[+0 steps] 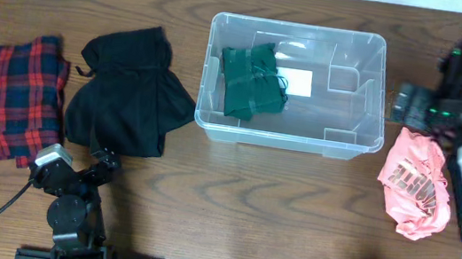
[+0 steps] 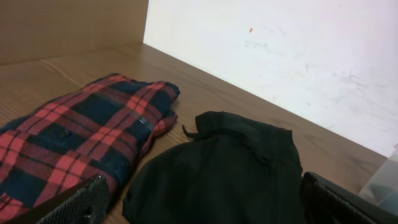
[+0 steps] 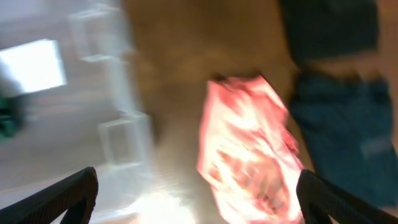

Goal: Pack container
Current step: 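Withdraw the right gripper from the bin toward the pink shirt, then lower the right gripper onto the pink shirt and grasp it, then lift the pink shirt into the bin beside the green bundle, release, then move the right gripper to the black folded cloth and grasp it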

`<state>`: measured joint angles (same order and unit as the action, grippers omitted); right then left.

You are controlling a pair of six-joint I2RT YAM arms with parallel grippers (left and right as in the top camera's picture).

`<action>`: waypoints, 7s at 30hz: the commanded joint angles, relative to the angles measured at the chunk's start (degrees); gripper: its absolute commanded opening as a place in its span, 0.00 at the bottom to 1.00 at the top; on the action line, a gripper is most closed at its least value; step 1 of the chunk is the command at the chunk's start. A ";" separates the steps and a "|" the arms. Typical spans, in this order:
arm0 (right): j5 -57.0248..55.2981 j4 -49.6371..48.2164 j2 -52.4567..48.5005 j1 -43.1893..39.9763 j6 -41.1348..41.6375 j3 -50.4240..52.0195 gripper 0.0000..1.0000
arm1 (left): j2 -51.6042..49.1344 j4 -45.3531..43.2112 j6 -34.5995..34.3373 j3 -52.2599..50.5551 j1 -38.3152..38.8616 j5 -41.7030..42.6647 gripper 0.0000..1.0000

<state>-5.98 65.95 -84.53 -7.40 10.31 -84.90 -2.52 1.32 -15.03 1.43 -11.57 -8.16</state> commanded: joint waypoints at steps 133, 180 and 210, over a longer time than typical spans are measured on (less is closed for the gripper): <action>8.76 -23.65 -33.86 25.49 17.11 -13.60 0.01 | 0.02 2.08 -0.02 -1.16 0.09 -1.53 0.98; 10.82 -20.50 -25.03 18.71 0.74 -11.47 0.95 | 0.02 2.08 -0.02 -1.16 0.09 -1.53 0.98; 3.85 -18.86 -37.29 20.59 -5.27 -11.02 0.02 | 0.02 2.08 -0.02 -1.16 0.09 -1.53 0.98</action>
<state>0.86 46.94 -121.80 14.04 5.80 -96.03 -2.52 1.32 -15.03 1.43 -11.57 -8.16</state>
